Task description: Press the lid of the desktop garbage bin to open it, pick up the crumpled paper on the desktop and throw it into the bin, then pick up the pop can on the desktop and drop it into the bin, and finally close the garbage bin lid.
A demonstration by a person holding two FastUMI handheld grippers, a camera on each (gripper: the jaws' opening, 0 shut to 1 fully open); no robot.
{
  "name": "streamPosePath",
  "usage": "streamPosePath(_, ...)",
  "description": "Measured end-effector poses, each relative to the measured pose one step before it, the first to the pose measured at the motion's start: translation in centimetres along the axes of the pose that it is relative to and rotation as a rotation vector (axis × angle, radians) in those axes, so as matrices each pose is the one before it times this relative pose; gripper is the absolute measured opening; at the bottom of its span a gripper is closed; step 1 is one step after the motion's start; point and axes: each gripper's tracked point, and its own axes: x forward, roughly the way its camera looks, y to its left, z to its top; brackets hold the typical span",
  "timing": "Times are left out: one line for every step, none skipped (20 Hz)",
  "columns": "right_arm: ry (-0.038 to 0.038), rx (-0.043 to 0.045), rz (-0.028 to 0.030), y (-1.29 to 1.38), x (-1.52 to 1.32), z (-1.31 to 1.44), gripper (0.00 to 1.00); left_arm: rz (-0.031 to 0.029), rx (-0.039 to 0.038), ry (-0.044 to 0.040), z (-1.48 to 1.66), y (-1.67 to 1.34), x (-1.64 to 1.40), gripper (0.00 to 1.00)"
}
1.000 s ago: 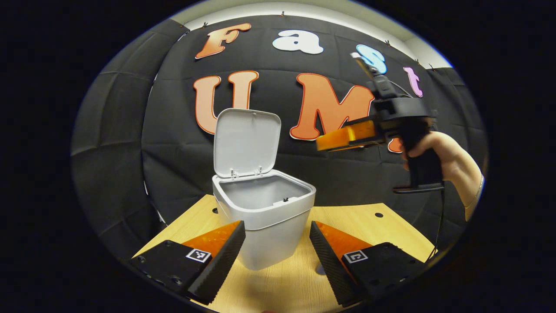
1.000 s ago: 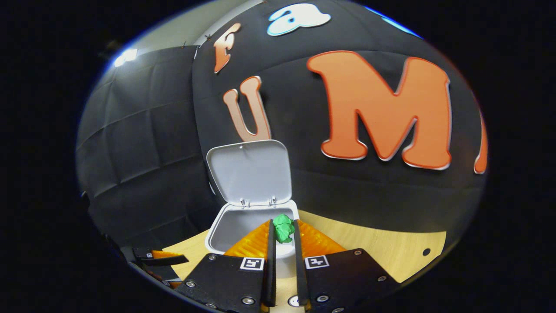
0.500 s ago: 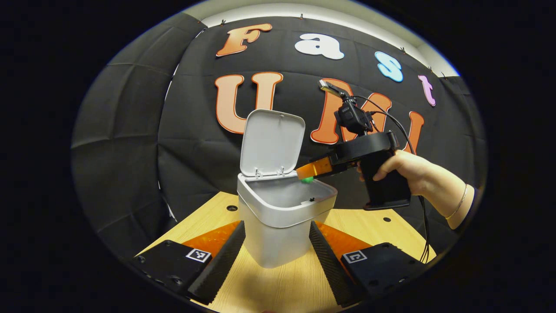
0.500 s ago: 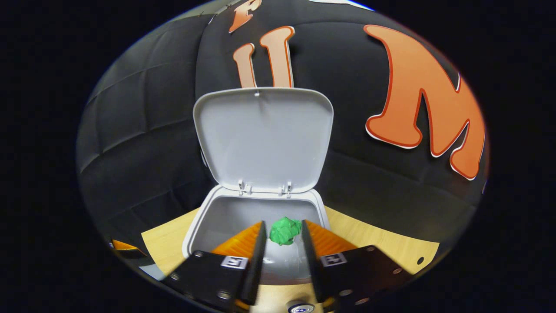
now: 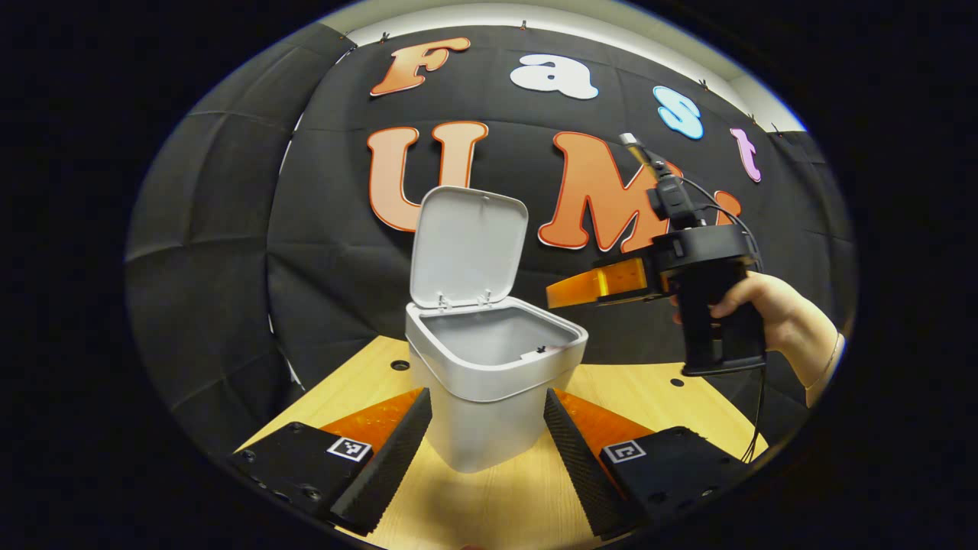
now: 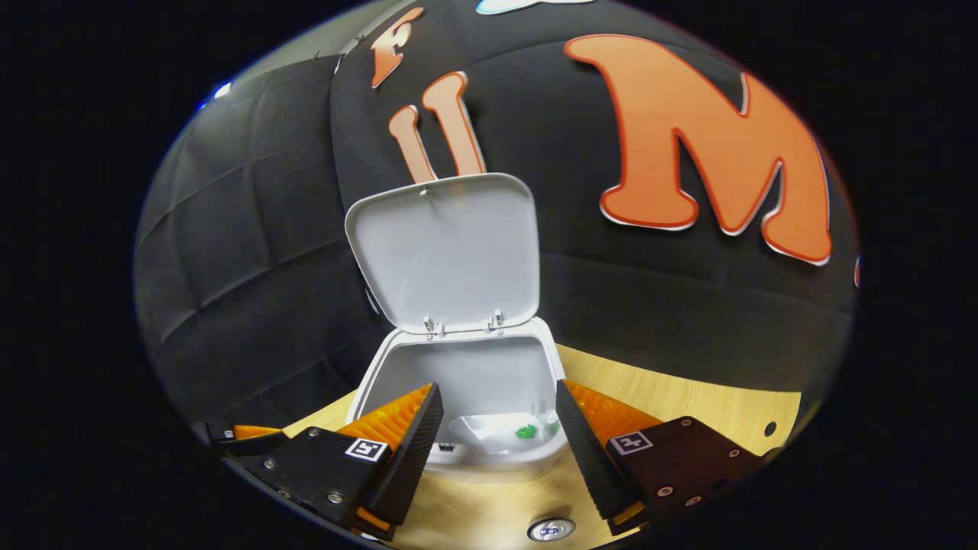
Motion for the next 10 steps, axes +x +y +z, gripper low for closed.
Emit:
streamPosePath(-0.01795,0.02069,-0.01489,-1.118,-1.469,-0.372,0.92,-0.01224,-0.00463,0.00087,-0.101,-0.702,0.342,0.94)
streamPosePath(-0.01849,0.02013,-0.02843,-1.415,-1.600,-0.386,0.94,-0.01327,-0.00232,0.00407,-0.332,-0.738,0.356,0.94)
streamPosePath(-0.01404,0.01542,-0.03591,-1.434,-1.411,-0.602,0.94,-0.01315,0.00138,0.01041,-0.501,-0.765,0.510,0.94)
streamPosePath(-0.00842,0.01290,-0.04491,-1.799,-1.230,-0.788,0.95,-0.01448,0.00291,0.00946,-0.583,-0.906,0.387,0.94)
streamPosePath(-0.00687,0.00613,-0.05347,-2.018,-1.189,-1.004,0.94,-0.01948,0.00172,0.01248,-0.636,-1.006,0.454,0.94)
streamPosePath(-0.01392,-0.00035,-0.05544,-2.047,-1.363,-0.868,0.95,-0.02214,0.00277,0.02034,-1.099,-1.061,0.544,0.94)
streamPosePath(-0.01182,-0.00205,-0.05876,-2.174,-1.006,-0.802,0.95,-0.02138,0.00411,0.02092,-1.076,-1.152,0.728,0.94)
streamPosePath(-0.01058,0.00138,-0.05210,-1.876,-0.887,-0.705,0.95,-0.01993,0.00481,0.02227,-1.318,-1.199,0.694,0.94)
streamPosePath(0.00264,0.00467,-0.03764,-1.573,-0.847,-0.896,0.95,-0.01839,0.00249,0.02816,-1.279,-1.070,0.682,0.94)
streamPosePath(0.01179,0.01189,-0.02805,-1.538,-0.896,-0.904,0.95,-0.02205,-0.00506,0.03120,-1.665,-1.140,0.787,0.94)
